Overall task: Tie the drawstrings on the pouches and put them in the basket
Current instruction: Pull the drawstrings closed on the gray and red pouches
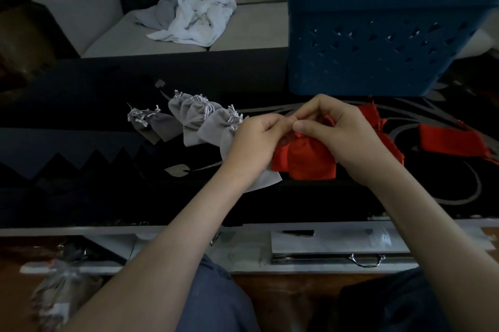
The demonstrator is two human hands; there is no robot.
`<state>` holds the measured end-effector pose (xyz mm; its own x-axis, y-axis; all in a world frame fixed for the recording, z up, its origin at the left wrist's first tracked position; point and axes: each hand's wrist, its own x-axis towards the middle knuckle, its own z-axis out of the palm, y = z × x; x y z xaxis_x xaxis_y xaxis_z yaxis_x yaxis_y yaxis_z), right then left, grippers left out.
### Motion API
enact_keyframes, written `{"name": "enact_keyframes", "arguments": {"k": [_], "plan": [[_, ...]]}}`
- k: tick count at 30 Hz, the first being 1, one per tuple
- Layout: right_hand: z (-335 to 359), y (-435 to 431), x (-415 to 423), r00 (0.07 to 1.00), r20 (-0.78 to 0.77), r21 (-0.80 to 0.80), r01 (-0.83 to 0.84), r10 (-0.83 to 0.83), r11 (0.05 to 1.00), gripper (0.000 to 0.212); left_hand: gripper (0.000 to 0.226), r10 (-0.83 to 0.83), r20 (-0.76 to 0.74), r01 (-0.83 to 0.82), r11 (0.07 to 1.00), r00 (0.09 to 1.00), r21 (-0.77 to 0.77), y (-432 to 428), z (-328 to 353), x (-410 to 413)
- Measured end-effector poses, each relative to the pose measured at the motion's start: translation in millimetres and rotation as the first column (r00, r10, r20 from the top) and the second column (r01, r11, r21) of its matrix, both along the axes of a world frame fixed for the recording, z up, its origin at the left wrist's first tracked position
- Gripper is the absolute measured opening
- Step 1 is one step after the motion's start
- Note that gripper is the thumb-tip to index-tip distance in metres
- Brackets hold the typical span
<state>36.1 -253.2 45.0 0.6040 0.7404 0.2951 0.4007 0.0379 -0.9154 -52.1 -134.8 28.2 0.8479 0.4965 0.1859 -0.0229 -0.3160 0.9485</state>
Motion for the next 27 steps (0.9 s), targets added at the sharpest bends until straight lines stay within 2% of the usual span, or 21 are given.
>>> {"name": "enact_keyframes", "arguments": {"k": [7,11,15,19,23,27], "plan": [[-2.8,1.6,2.4,0.998,-0.031,0.011,0.06,-0.059,0.998,0.011,0.029,-0.08,0.014,0.081,0.994,0.997,-0.075,-1.0,1.0,-2.6],[-5.9,-0.4,7.6,0.994,0.076,-0.101,0.092,-0.084,0.991,0.01,0.014,-0.14,-0.046,0.138,0.99,0.989,-0.028,-1.6,0.3,-3.4],[-8.3,1.1,8.1,0.981,0.139,-0.18,0.16,-0.136,0.971,0.007,0.011,-0.082,-0.062,0.085,0.995,0.995,0.056,-0.4,-4.2,0.6],[-8.1,-0.4,9.3,0.98,0.158,-0.217,0.153,-0.12,0.964,0.006,0.005,-0.053,-0.069,0.059,0.994,0.996,0.093,-0.9,-4.3,1.0],[-7.2,-0.1,7.6,0.98,0.174,-0.311,0.146,-0.095,0.939,0.024,0.01,-0.048,-0.035,0.051,0.995,0.998,0.09,-1.8,-3.8,0.1],[-7.2,3.5,4.5,0.983,0.135,-0.221,0.155,-0.127,0.963,0.02,0.016,-0.029,-0.007,0.029,0.994,1.0,0.11,-3.2,-0.4,-0.4]]}}
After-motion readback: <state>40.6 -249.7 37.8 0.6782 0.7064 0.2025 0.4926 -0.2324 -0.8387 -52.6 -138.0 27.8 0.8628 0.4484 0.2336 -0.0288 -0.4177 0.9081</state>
